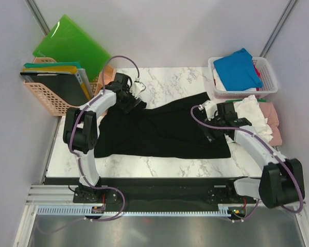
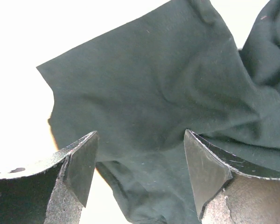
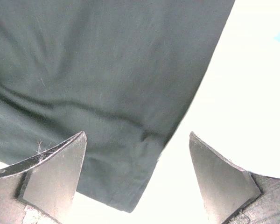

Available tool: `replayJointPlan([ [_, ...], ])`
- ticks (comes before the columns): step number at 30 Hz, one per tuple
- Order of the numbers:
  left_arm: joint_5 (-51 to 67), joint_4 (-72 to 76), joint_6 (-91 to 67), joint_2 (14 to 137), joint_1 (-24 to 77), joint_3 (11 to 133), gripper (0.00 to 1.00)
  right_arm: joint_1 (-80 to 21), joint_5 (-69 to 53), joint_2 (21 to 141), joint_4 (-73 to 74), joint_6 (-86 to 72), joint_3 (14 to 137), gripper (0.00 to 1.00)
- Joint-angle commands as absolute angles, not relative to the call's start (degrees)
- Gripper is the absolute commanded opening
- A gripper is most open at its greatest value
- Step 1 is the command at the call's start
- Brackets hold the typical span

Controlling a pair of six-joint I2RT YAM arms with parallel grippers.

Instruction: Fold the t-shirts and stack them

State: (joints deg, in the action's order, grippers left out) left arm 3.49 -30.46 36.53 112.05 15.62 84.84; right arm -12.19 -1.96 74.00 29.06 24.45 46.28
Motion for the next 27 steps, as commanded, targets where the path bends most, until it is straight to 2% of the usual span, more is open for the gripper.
replayJointPlan([
  [1, 3.08, -27.68, 33.22, 110.13, 15.64, 88.77, 0.81, -12.22, -5.26, 66.89, 22.24, 21.09, 49.74, 0.98],
  [4, 2.11, -28.12, 32.96, 105.66, 15.56, 86.93, 0.80, -12.04, -7.56, 69.86, 23.02, 21.88, 55.97, 0.98],
  [12, -3.07, -26.55, 32.08, 88.44, 14.42, 75.33, 0.81, -9.05, -14.67, 93.93, 30.48, 16.79, 76.95, 0.98],
  [17, -3.16, -26.45, 31.64, 77.80, 10.82, 71.03, 0.83, -7.91, -13.36, 110.17, 32.34, 14.68, 88.84, 0.97],
  [21, -1.76, -28.73, 31.47, 71.47, 8.44, 68.65, 0.84, -6.77, -12.84, 118.29, 33.66, 12.92, 100.88, 0.95],
  [27, -1.41, -29.79, 31.73, 65.14, 7.82, 64.78, 0.84, -6.77, -2.13, 126.73, 33.58, 10.90, 110.72, 0.93],
])
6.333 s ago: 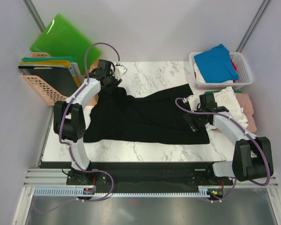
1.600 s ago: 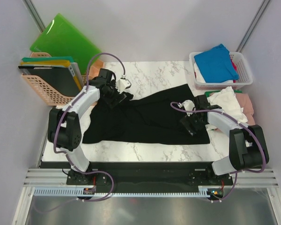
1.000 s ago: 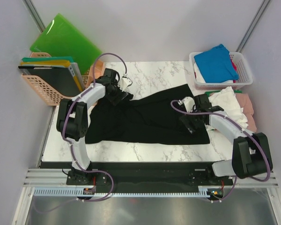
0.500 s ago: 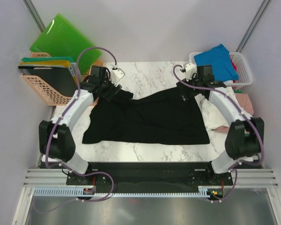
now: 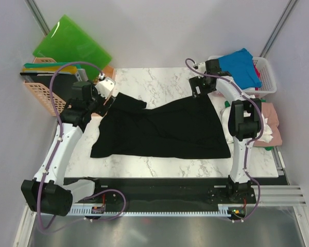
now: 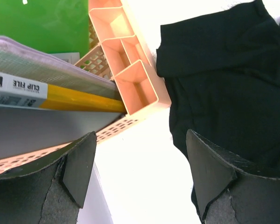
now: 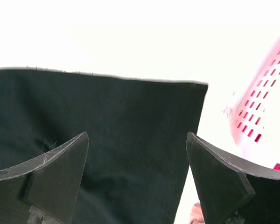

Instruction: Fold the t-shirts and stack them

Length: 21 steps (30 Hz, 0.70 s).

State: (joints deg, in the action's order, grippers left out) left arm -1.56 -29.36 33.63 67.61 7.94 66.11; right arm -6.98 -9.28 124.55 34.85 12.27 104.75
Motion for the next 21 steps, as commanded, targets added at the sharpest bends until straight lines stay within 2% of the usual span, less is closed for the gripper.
replayJointPlan([
  [1, -1.32, -30.14, 31.73, 64.95, 7.82, 64.51, 0.85, -6.85, -1.15, 127.52, 33.49, 10.64, 111.44, 0.93],
  [10, -0.70, -30.67, 31.11, 65.74, 7.82, 64.78, 0.85, -8.87, 5.10, 137.71, 34.45, 10.98, 116.46, 0.92],
  [18, -0.79, -31.29, 32.17, 66.00, 7.82, 63.98, 0.85, -8.44, 4.22, 136.93, 31.82, 12.92, 111.89, 0.90],
  [19, -0.79, -31.20, 32.17, 66.53, 7.82, 64.16, 0.85, -8.35, 4.22, 137.02, 31.82, 13.09, 111.71, 0.78],
  [21, -0.44, -31.20, 31.73, 67.15, 7.82, 64.68, 0.85, -8.26, 3.70, 137.02, 31.90, 13.01, 111.45, 0.61],
])
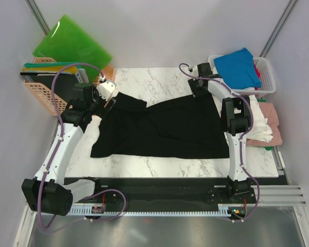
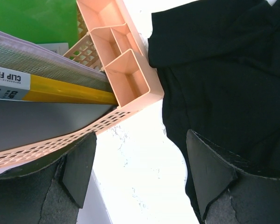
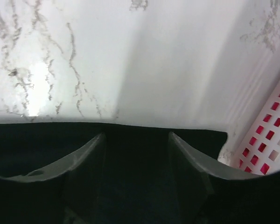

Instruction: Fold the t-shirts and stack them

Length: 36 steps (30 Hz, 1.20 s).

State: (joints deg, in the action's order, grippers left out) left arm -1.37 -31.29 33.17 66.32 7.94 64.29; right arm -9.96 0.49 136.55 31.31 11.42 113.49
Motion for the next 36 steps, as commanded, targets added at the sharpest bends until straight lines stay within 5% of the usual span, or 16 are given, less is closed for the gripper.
replayJointPlan([
  [1, -0.27, -31.20, 31.55, 67.32, 7.82, 64.86, 0.85, -8.35, 3.43, 137.02, 31.73, 13.01, 111.10, 0.54],
  [4, -0.18, -31.03, 31.20, 68.03, 7.82, 65.21, 0.85, -8.26, 1.50, 136.67, 31.38, 12.83, 110.22, 0.27],
  [10, -0.18, -31.03, 31.90, 68.99, 7.82, 65.39, 0.84, -8.35, 0.09, 135.70, 31.11, 12.39, 108.90, 0.21],
  [13, -0.18, -31.11, 31.91, 69.43, 7.82, 65.48, 0.84, -8.35, -1.67, 134.83, 31.03, 12.66, 107.67, 0.00],
  [36, 2.81, -29.62, 30.59, 72.77, 7.82, 63.37, 0.84, -10.28, -8.70, 104.70, 29.00, 14.59, 86.15, 0.00],
])
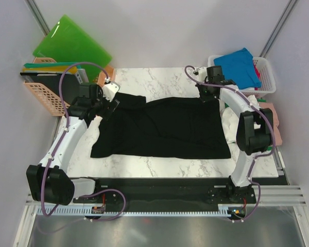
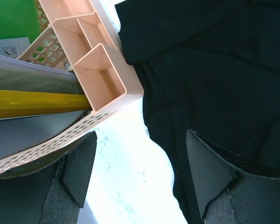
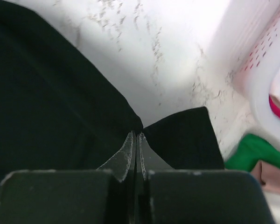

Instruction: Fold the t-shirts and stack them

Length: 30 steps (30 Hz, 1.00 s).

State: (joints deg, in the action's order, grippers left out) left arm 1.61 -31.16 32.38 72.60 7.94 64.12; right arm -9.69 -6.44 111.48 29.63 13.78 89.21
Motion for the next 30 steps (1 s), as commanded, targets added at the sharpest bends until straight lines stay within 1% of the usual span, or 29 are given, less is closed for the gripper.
replayJointPlan([
  [1, 2.90, -29.62, 30.59, 72.69, 7.82, 63.37, 0.84, -10.28, -8.88, 103.46, 28.92, 14.68, 83.96, 0.00],
  [5, 2.73, -29.53, 31.11, 72.69, 7.82, 63.28, 0.84, -10.37, -9.93, 97.40, 29.18, 14.42, 78.06, 0.01],
  [11, 1.85, -29.09, 31.99, 72.42, 7.82, 63.19, 0.84, -10.28, -13.71, 85.28, 30.67, 14.06, 67.51, 0.02],
  [13, 1.85, -28.92, 31.99, 72.60, 7.82, 63.11, 0.84, -10.37, -15.46, 83.33, 32.59, 14.85, 65.05, 0.07],
  [14, 1.93, -28.74, 31.91, 72.86, 7.82, 63.11, 0.84, -10.28, -15.56, 81.67, 33.13, 15.46, 64.43, 0.11],
  [15, 2.02, -28.57, 31.90, 73.04, 7.82, 63.11, 0.84, -10.37, -15.90, 80.95, 33.66, 16.08, 63.90, 0.37],
  [16, 2.11, -28.48, 31.82, 73.30, 7.82, 63.11, 0.84, -10.28, -15.73, 80.25, 34.88, 16.78, 63.37, 0.47],
  [18, 2.46, -28.39, 31.47, 73.65, 7.82, 63.28, 0.84, -10.28, -14.07, 78.23, 34.98, 18.01, 62.67, 0.55],
  [20, 2.64, -28.21, 31.11, 73.83, 7.82, 63.28, 0.84, -10.37, -11.79, 76.82, 34.89, 19.07, 62.58, 0.68],
  [21, 2.64, -28.30, 31.03, 73.74, 7.82, 63.11, 0.84, -10.37, -10.91, 76.56, 34.98, 19.68, 62.67, 0.82],
  [23, 2.72, -28.21, 31.11, 73.48, 7.82, 62.58, 0.84, -10.28, -9.24, 76.64, 34.98, 20.13, 62.93, 0.95],
  [25, 2.64, -28.13, 31.20, 73.30, 7.82, 62.32, 0.83, -10.28, -8.27, 77.95, 34.72, 19.95, 63.37, 0.95],
  [27, 2.72, -28.12, 31.11, 73.13, 7.82, 62.05, 0.83, -9.93, -8.52, 80.85, 33.23, 19.08, 63.63, 0.89],
  [28, 2.90, -28.04, 31.20, 73.13, 7.82, 61.96, 0.83, -9.93, -8.96, 83.56, 32.61, 18.72, 63.81, 0.85],
  [29, 2.99, -27.95, 31.20, 73.30, 7.82, 61.88, 0.83, -9.93, -9.49, 85.15, 32.09, 18.20, 63.98, 0.75],
  [30, 2.81, -27.86, 31.20, 73.21, 7.82, 61.88, 0.83, -9.93, -10.54, 86.73, 30.95, 17.41, 64.85, 0.67],
])
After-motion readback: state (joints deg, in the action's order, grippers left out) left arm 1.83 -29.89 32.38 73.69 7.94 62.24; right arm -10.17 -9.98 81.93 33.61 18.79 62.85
